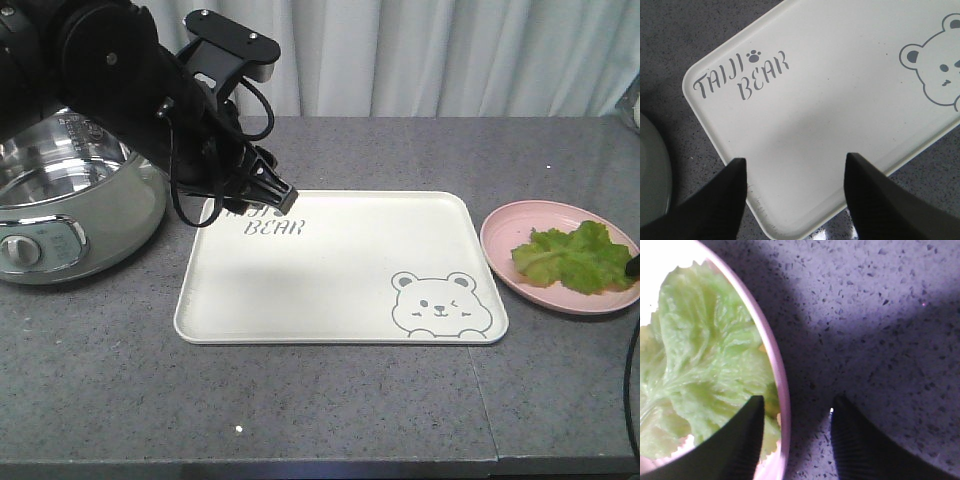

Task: Transfer vegetables to tray and serve
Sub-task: 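Grip the pink plate rim with the right gripper and lift it onto the tray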

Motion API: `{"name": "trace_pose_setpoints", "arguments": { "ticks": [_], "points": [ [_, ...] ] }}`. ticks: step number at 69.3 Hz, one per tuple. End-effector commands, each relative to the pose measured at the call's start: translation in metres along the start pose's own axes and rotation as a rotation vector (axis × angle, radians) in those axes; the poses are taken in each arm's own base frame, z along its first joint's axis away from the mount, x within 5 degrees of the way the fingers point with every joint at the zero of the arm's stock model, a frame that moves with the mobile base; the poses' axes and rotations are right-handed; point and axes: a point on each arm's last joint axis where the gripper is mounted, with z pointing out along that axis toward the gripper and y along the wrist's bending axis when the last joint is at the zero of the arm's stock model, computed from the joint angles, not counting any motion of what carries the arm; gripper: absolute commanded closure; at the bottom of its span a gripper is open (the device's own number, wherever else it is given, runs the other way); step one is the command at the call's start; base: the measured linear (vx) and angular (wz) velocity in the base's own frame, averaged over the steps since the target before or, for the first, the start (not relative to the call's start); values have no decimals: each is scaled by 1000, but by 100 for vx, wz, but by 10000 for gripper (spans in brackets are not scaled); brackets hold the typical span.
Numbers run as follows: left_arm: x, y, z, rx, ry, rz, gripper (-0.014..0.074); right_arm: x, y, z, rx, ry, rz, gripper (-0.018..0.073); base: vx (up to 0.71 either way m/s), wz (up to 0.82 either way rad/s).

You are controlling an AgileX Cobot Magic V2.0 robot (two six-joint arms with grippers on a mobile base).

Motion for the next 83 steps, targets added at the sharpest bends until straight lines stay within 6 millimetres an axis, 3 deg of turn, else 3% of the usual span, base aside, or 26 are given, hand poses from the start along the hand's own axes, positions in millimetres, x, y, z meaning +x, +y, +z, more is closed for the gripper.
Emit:
{"name": "trace_pose_setpoints", "arguments": {
  "ticks": [1,17,33,55,69,83],
  "points": [
    [-8,4,-26,-1,-108,-19,189,-5,14,-21,-26,-67,-36,354,0,0],
    [-8,4,-26,-1,-107,-19,189,-5,17,-21,-58,-73,-72,573,0,0],
    [-7,4,-26,-1,-102,-19,189,-8,33,-32,-180,-137,-82,567,0,0],
    [-6,4,-26,-2,-92,-19,189,-4,64,-65,-320,-241,-128,565,0,0],
    [-6,4,-26,-2,-86,-19,189,6,105,-57,-424,-185,-241,564,0,0],
    [-3,4,-25,-4,-59,-19,189,28,177,-19,-444,-112,-395,564,0,0]
  ]
}}
